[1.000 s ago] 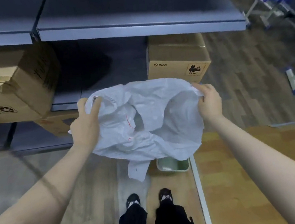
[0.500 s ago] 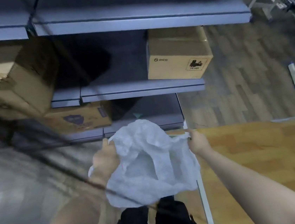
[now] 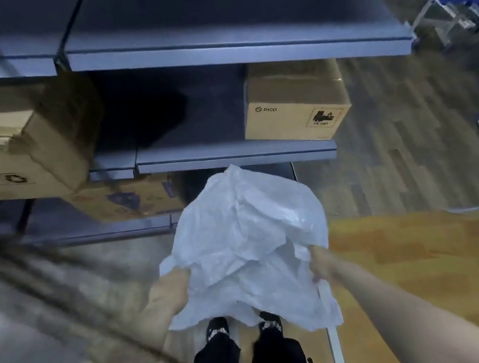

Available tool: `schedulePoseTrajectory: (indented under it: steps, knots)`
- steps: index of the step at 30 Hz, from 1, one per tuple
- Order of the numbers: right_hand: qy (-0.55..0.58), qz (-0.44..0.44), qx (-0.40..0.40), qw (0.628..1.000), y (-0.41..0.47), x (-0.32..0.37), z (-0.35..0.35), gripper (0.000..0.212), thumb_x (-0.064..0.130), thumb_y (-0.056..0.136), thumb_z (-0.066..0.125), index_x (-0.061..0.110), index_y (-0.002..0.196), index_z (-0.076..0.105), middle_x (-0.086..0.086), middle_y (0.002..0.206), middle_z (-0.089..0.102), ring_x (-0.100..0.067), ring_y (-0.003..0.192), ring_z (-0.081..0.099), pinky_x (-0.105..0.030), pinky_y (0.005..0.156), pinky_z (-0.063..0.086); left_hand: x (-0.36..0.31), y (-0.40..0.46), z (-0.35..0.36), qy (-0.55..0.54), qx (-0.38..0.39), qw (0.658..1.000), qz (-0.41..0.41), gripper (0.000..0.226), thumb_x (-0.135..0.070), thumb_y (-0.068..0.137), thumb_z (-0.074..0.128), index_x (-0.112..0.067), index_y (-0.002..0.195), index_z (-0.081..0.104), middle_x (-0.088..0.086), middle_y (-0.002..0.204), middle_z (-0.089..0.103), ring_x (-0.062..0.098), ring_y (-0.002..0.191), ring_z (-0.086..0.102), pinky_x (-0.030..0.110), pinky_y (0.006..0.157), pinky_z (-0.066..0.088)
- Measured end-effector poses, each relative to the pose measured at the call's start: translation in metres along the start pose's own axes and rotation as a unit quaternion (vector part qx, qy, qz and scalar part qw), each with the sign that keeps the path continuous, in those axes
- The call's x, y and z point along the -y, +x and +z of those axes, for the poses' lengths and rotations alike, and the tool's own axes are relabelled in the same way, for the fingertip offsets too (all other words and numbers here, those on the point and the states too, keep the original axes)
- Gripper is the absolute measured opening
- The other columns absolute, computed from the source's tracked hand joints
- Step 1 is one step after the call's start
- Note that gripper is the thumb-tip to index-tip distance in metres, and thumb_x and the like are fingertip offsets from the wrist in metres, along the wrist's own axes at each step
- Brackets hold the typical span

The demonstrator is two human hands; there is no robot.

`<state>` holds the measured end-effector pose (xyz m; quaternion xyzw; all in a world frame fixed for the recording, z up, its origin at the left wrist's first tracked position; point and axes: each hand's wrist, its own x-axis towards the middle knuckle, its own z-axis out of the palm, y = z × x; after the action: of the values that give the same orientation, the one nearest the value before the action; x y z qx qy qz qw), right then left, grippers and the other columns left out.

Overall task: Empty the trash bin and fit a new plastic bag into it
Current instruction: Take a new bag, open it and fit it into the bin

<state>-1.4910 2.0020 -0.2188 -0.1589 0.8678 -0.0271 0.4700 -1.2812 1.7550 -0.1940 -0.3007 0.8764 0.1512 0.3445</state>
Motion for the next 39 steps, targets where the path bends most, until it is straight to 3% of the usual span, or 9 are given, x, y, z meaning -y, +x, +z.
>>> schedulePoseTrajectory:
  steps: [3,6,11,14,20,28,33,36,39]
  knots:
    - [0.073,0.008,-0.033,0.997,0.000,0.014,-0.024,0.042,0.012,0.085,0.053,0.001,0.125,0.042,-0.018,0.127,0.053,-0.034,0.113,0.055,-0.041,0.090,0.050,-0.010,0.013,-0.023,-0.066,-0.056,0.996,-0.032,0.041,-0.009,0.093,0.039,-0.014,0.134,0.044,0.010,0.136,0.046,0.028,0.124,0.049,0.037,0.096,0.045]
    - [-0.004,-0.013,-0.150,0.989,-0.006,0.032,-0.045,0.038,0.023,0.085,0.062,0.005,0.116,0.050,-0.013,0.116,0.059,-0.032,0.108,0.056,-0.031,0.076,0.042,-0.021,0.024,-0.047,-0.148,-0.121,0.981,-0.036,0.042,-0.004,0.091,0.037,-0.012,0.131,0.049,0.017,0.129,0.051,0.036,0.115,0.053,0.041,0.092,0.046]
    - [0.017,0.002,-0.289,0.957,-0.011,0.035,-0.049,0.019,-0.005,0.083,0.040,0.008,0.097,0.041,-0.020,0.099,0.064,-0.036,0.082,0.058,-0.032,0.061,0.037,-0.037,0.028,-0.058,-0.204,-0.179,0.961,-0.047,0.037,-0.003,0.092,0.034,-0.009,0.123,0.054,0.018,0.123,0.053,0.038,0.111,0.054,0.044,0.091,0.045]
    - [0.056,0.017,-0.281,0.958,-0.008,0.021,-0.041,0.037,-0.005,0.085,0.036,0.012,0.118,0.037,-0.016,0.089,0.063,-0.032,0.072,0.053,-0.033,0.058,0.037,-0.043,0.027,-0.051,-0.198,-0.158,0.967,-0.041,0.040,-0.007,0.095,0.032,-0.012,0.130,0.049,0.018,0.128,0.051,0.036,0.117,0.052,0.042,0.096,0.042]
    - [0.125,0.026,-0.209,0.970,-0.004,-0.015,-0.025,0.066,-0.004,0.085,0.030,0.030,0.142,0.035,-0.008,0.126,0.059,-0.031,0.105,0.058,-0.026,0.074,0.041,-0.065,0.032,-0.030,-0.219,-0.086,0.972,-0.016,0.047,-0.009,0.098,0.033,-0.020,0.144,0.036,0.011,0.143,0.046,0.028,0.128,0.047,0.033,0.104,0.036]
    - [0.213,-0.025,-0.141,0.967,0.001,-0.055,-0.035,0.052,-0.004,0.087,0.046,0.020,0.133,0.050,-0.006,0.122,0.063,-0.025,0.107,0.059,-0.027,0.080,0.045,-0.133,0.036,-0.006,-0.301,-0.066,0.951,-0.004,0.045,-0.008,0.097,0.034,-0.019,0.140,0.041,0.015,0.140,0.047,0.030,0.127,0.048,0.035,0.105,0.040]
    - [0.199,-0.060,-0.118,0.971,0.017,-0.079,-0.042,0.049,-0.006,0.089,0.037,0.014,0.132,0.050,-0.012,0.123,0.062,-0.031,0.113,0.057,-0.045,0.097,0.048,-0.172,0.038,0.017,-0.314,-0.084,0.946,-0.007,0.045,-0.015,0.098,0.036,-0.018,0.143,0.038,0.016,0.141,0.046,0.027,0.128,0.047,0.031,0.105,0.037]
    - [0.200,-0.075,-0.119,0.970,0.032,-0.089,-0.035,0.033,0.003,0.096,0.037,0.006,0.123,0.054,-0.014,0.115,0.063,-0.034,0.110,0.058,-0.052,0.097,0.046,-0.187,0.048,0.033,-0.306,-0.073,0.949,-0.003,0.046,-0.019,0.097,0.036,-0.022,0.143,0.037,0.012,0.141,0.048,0.024,0.130,0.045,0.031,0.108,0.035]
    - [0.175,-0.084,-0.132,0.972,0.046,-0.095,-0.019,0.027,0.013,0.100,0.037,0.008,0.117,0.057,-0.009,0.110,0.064,-0.029,0.110,0.058,-0.045,0.100,0.044,-0.193,0.064,0.053,-0.300,-0.078,0.951,0.004,0.044,-0.023,0.095,0.038,-0.026,0.138,0.043,0.008,0.142,0.046,0.025,0.128,0.047,0.036,0.106,0.041]
